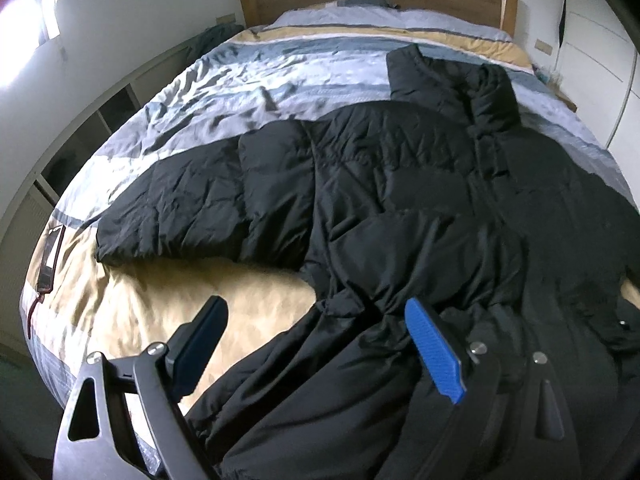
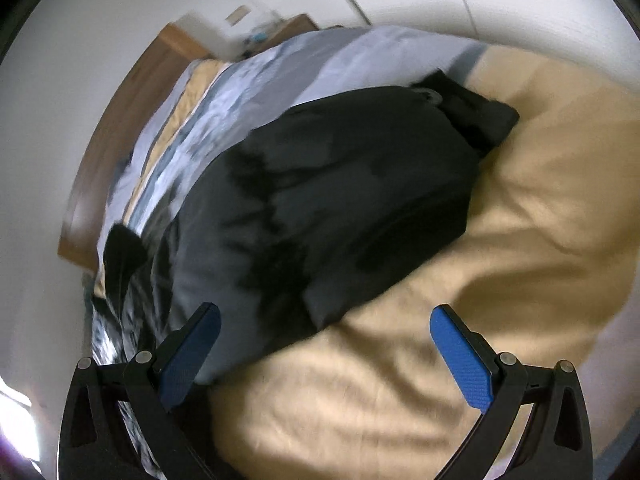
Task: Fold large clothes
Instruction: 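Lift the grasped sleeve with the right tool and fold it across the coat body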
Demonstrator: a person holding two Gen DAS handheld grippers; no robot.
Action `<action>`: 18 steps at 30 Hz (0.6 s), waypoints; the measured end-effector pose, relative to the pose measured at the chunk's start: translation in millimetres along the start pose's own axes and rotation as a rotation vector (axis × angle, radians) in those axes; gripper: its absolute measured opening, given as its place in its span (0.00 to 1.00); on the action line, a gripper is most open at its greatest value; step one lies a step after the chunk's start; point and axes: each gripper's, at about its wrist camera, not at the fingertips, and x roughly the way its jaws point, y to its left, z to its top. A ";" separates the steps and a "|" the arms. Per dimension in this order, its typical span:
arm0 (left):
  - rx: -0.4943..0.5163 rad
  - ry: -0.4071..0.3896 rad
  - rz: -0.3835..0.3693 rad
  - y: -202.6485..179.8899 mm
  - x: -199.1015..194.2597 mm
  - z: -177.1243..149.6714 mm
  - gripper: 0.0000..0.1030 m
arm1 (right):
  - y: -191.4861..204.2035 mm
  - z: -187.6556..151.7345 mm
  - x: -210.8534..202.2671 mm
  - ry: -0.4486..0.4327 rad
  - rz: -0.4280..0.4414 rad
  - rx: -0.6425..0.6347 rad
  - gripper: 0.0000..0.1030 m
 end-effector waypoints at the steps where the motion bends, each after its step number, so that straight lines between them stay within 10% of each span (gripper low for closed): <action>1: -0.001 0.005 0.004 0.7 3.0 -1.0 0.88 | -5.1 3.5 3.7 -0.001 0.019 0.028 1.00; 8: -0.011 0.029 0.015 5.2 15.5 -9.1 0.88 | -23.5 25.0 18.8 -0.061 0.081 0.165 0.98; 18: -0.029 0.038 0.014 13.8 17.2 -17.1 0.88 | -13.5 44.3 25.4 -0.102 0.012 0.140 0.59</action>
